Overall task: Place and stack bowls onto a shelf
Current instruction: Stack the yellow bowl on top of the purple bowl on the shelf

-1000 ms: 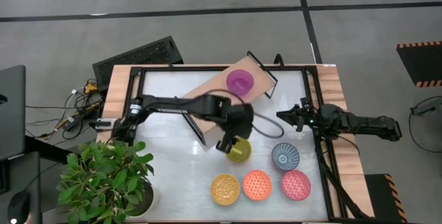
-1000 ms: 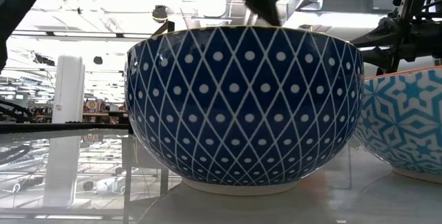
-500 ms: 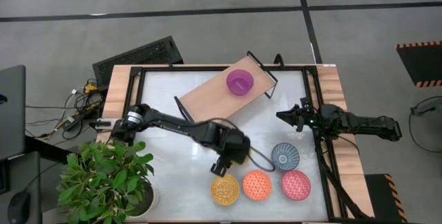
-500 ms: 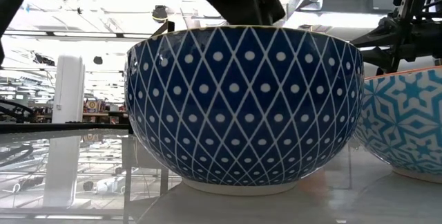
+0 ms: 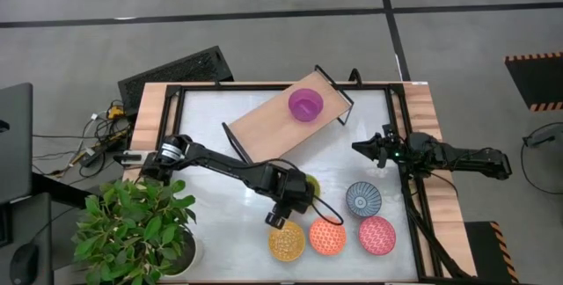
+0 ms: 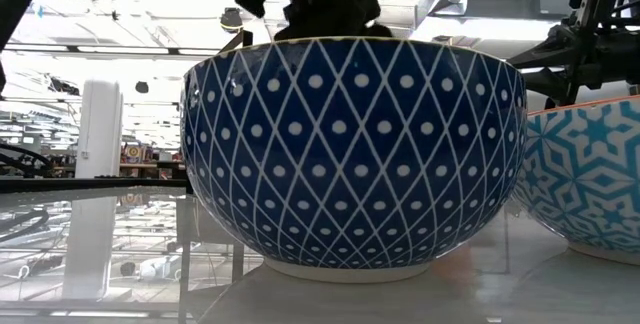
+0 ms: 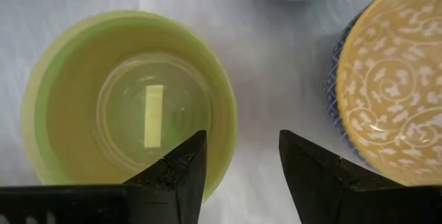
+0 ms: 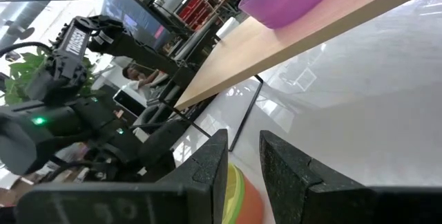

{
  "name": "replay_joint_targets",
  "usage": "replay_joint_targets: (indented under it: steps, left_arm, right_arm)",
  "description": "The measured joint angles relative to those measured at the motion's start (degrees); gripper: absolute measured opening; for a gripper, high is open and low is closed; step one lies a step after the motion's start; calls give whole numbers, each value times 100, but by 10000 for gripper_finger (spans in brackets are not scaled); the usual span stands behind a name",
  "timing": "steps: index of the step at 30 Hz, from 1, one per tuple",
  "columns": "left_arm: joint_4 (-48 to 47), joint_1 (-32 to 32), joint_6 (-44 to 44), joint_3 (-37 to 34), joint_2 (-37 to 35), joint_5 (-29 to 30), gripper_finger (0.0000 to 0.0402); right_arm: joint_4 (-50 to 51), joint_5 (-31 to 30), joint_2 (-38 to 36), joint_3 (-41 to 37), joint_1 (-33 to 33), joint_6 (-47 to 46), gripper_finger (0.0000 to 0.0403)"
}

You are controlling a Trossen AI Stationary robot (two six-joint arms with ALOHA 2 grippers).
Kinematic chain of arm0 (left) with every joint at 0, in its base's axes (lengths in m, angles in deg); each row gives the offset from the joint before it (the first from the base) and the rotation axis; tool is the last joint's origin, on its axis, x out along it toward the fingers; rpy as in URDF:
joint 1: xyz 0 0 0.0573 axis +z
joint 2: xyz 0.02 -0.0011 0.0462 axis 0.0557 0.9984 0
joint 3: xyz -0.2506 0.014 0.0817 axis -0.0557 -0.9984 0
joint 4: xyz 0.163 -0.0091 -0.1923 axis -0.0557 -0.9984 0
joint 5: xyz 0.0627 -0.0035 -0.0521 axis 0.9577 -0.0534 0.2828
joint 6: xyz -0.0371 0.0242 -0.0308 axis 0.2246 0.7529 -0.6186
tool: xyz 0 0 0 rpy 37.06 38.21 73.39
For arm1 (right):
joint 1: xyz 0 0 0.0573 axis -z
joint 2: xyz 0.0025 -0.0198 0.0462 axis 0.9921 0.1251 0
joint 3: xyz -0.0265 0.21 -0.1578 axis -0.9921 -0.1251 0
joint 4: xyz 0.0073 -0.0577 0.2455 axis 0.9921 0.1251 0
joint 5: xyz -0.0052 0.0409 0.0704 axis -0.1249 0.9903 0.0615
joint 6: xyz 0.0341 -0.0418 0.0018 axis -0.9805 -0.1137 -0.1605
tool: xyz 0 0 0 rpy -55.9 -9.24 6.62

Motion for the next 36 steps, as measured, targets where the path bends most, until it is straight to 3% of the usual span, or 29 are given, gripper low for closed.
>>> replay_joint_targets:
  steps: [5,16,29,36]
  left_arm:
    - [87,69,126,-38,0,5,157]
    - [102,153,366,-36,-1,-118,89]
    - [386,89,87,4,280,-118,115]
    - [400,96,-2,6,280,-158,87]
  right_arm:
    - [0,0,0,0,0,-2,113]
    - [0,-2,0,0,0,-2,113]
    - [-2,-4,7,1,0,-4,113]
    - [-2,-4,7,0,0,0,113]
